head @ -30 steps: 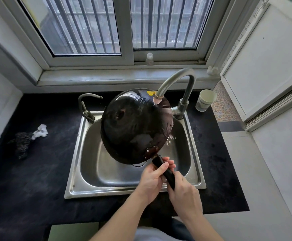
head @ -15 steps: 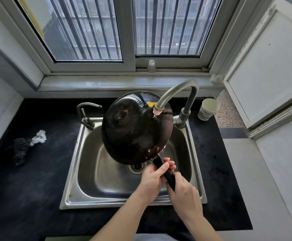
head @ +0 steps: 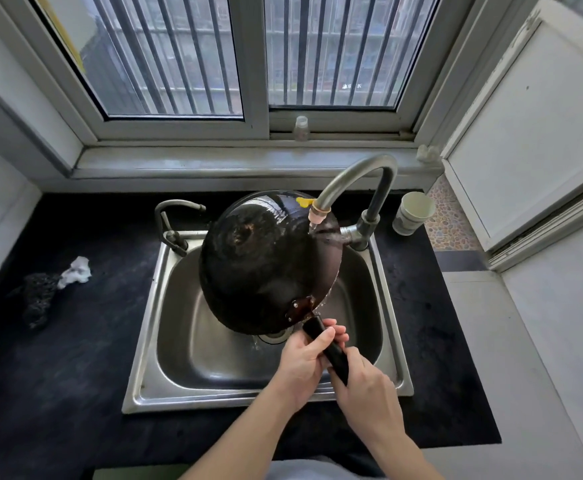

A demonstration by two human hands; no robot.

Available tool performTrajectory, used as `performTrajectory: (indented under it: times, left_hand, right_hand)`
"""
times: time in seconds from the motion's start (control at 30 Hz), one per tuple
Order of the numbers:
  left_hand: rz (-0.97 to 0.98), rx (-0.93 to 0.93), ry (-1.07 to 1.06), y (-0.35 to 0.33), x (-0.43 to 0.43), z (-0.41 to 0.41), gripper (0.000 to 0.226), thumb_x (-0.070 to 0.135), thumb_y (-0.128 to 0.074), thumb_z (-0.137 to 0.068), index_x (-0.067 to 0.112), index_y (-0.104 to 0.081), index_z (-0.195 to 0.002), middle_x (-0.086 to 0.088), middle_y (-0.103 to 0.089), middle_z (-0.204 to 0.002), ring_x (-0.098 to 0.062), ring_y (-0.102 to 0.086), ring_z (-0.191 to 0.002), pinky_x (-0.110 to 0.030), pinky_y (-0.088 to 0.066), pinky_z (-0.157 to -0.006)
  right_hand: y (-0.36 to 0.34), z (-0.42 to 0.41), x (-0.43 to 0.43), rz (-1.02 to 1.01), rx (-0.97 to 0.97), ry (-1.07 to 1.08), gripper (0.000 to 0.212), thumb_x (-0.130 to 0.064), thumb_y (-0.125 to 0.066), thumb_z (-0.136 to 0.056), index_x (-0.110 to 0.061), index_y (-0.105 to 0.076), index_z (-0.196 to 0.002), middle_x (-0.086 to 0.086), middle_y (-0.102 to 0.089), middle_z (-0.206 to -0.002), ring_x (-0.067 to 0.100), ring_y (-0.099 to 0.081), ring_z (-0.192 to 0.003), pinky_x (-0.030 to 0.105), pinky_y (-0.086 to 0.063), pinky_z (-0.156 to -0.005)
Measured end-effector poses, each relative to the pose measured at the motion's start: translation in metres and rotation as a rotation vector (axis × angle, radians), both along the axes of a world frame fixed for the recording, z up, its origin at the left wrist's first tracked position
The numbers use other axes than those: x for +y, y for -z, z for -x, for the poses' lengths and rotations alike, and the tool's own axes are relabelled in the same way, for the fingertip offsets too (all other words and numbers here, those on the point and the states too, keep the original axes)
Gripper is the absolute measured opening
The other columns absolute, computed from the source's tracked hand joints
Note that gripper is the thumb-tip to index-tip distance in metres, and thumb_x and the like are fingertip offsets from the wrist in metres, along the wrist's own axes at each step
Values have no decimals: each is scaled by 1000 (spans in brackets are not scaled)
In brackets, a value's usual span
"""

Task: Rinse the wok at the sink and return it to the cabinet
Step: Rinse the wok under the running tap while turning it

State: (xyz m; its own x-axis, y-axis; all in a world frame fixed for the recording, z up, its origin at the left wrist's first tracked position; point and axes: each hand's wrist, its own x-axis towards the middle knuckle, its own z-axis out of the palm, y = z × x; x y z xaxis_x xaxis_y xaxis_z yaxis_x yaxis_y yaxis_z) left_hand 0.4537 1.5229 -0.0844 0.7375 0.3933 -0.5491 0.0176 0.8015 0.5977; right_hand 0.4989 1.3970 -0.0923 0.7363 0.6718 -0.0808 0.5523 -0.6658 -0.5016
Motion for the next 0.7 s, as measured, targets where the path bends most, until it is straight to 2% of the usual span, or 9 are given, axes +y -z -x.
performTrajectory:
  times: [0.17,0.27,0.53,0.6,0.7]
  left_hand:
    - [-9,22,-10,1,-1,27,21,2,-56,-95,-5,-59,-115,-16,-71,-99,-23,-68,-94,-34,-55,-86]
    - [-22,59,1,1,-3,45,20,1,-58,-94,-4,-60,-114,-17,-70,-98,-22,-68,-91,-33,-55,-84]
    - [-76,172,112,5,1,90,22,1,-63,-91,-1,-63,-113,-17,-72,-99,-25,-71,-94,-37,-56,-90]
    - [-96,169,144,2,0,99,23,1,-62,-92,-1,-62,-115,-16,-72,-98,-26,-70,-94,-38,-56,-92]
    - [-125,173,184,2,1,110,25,4,-63,-91,2,-63,-116,-17,-72,-106,-28,-70,-102,-40,-55,-96]
  right_hand:
    - [2,26,1,-1,12,-13,20,-34,-66,-90,-21,-52,-87,-4,-66,-74,22,-65,-63,33,-45,-50]
    - [6,42,-1,17,58,-7,18,-34,-65,-88,-22,-53,-92,-3,-70,-79,25,-68,-71,36,-48,-56]
    - [6,82,-4,-67,412,76,37,-36,-67,-80,-32,-64,-116,-10,-76,-92,12,-71,-86,34,-59,-75]
    - [5,89,-7,-65,471,84,35,-35,-68,-78,-32,-67,-113,-13,-75,-89,9,-70,-84,32,-59,-76]
    - [1,98,-8,-54,542,99,20,-28,-73,-78,-28,-71,-97,-8,-74,-79,10,-68,-76,31,-58,-72]
